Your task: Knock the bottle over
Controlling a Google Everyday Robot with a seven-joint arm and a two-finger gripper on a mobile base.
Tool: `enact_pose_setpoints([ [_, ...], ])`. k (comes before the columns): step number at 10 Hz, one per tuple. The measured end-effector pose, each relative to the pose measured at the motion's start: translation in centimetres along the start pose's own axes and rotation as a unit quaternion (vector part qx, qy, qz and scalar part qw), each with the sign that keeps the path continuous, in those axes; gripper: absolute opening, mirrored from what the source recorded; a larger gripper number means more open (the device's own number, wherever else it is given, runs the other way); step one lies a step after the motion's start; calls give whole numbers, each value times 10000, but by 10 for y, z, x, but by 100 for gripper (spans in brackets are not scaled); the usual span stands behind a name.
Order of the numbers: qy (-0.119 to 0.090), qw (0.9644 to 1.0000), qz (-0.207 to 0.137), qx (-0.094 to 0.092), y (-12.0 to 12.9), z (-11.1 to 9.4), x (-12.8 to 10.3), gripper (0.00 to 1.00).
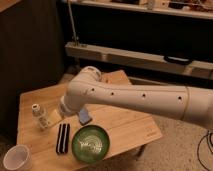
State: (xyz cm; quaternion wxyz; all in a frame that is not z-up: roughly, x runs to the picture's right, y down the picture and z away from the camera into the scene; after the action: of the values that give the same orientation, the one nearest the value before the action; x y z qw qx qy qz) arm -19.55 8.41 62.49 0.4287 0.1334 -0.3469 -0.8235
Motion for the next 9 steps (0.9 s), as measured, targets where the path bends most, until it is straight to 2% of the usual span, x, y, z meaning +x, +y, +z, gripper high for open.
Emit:
enact_pose_setpoints([
  [1,51,9999,-130,35,0,-2,16,80],
  [2,55,9994,-341,101,-1,2,44,80],
  [3,23,9985,-532,136,-4,12,69,78],
  [4,0,9974,-694,187,-8,21,90,73],
  [5,3,9956,-891,276,-13,34,116,61],
  [7,22,9913,-1277,331,-29,54,153,43],
  [9,119,9821,-1820,459,-57,79,190,23],
])
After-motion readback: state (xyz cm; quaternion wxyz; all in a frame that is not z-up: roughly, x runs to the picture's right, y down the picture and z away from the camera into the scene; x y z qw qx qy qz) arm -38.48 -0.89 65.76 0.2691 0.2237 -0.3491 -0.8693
